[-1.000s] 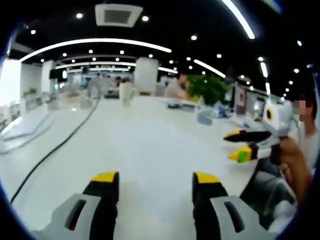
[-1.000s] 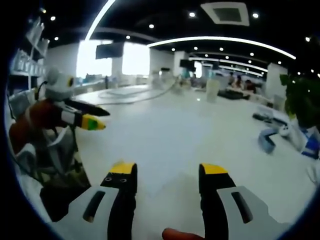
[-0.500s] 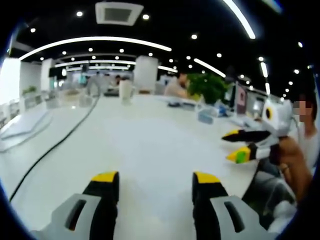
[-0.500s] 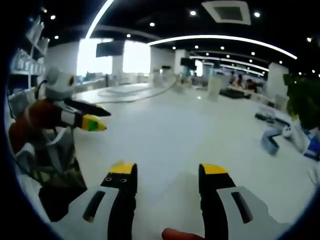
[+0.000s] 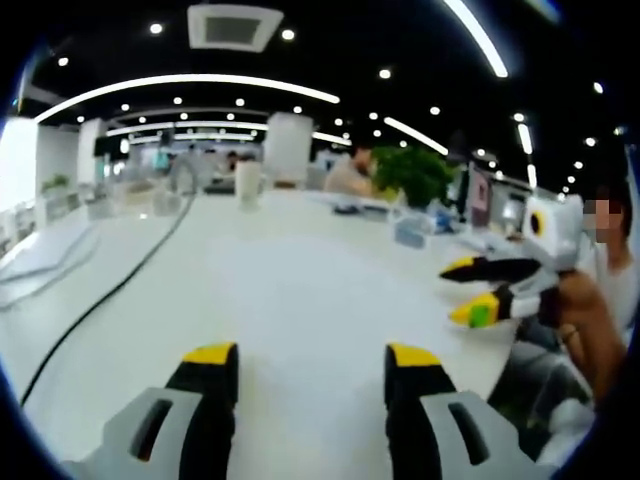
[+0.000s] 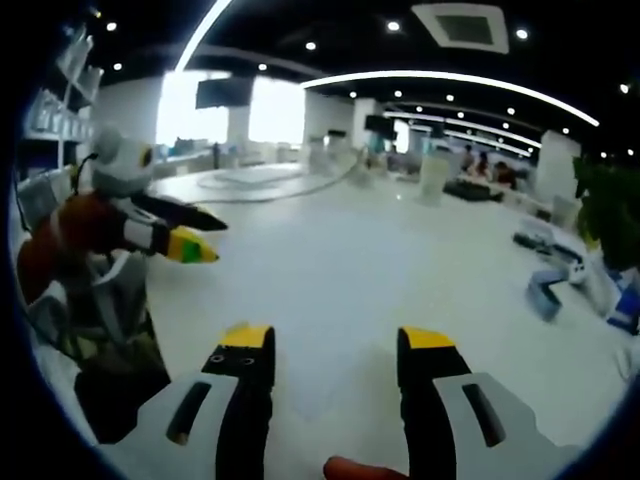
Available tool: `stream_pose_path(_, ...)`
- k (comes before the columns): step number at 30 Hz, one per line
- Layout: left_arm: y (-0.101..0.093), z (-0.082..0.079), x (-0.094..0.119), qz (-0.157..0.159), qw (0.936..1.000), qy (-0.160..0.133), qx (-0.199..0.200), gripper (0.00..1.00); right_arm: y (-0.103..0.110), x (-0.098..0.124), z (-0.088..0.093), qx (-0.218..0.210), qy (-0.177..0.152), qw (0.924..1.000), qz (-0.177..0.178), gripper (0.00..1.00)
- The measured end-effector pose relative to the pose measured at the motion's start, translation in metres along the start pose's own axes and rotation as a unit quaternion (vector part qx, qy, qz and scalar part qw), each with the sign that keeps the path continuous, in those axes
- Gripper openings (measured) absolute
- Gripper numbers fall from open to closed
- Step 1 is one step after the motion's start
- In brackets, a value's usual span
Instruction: Pick up the paper insert the paper into the punch align the paper edges press the punch to punch holes
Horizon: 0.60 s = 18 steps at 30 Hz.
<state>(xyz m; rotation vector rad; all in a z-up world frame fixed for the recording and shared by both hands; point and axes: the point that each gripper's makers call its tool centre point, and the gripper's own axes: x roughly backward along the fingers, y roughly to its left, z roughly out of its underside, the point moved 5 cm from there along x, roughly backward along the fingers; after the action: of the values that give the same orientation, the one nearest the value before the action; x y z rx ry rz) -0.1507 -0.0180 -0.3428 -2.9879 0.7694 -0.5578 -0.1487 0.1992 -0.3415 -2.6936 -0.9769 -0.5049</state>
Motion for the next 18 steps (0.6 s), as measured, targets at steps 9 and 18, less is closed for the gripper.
stream_pose_path(9, -0.007, -0.02, -0.02, 0.024, 0.9994, -0.014, -0.021, 0.59, 0.003, -0.002, 0.0, 0.0, 0.003, 1.0, -0.005, 0.51)
stream_pose_path(18, -0.003, -0.017, -0.027, 0.027, 0.9994, -0.008, -0.022, 0.59, 0.001, -0.003, -0.001, 0.0, 0.003, 1.0, -0.004, 0.51)
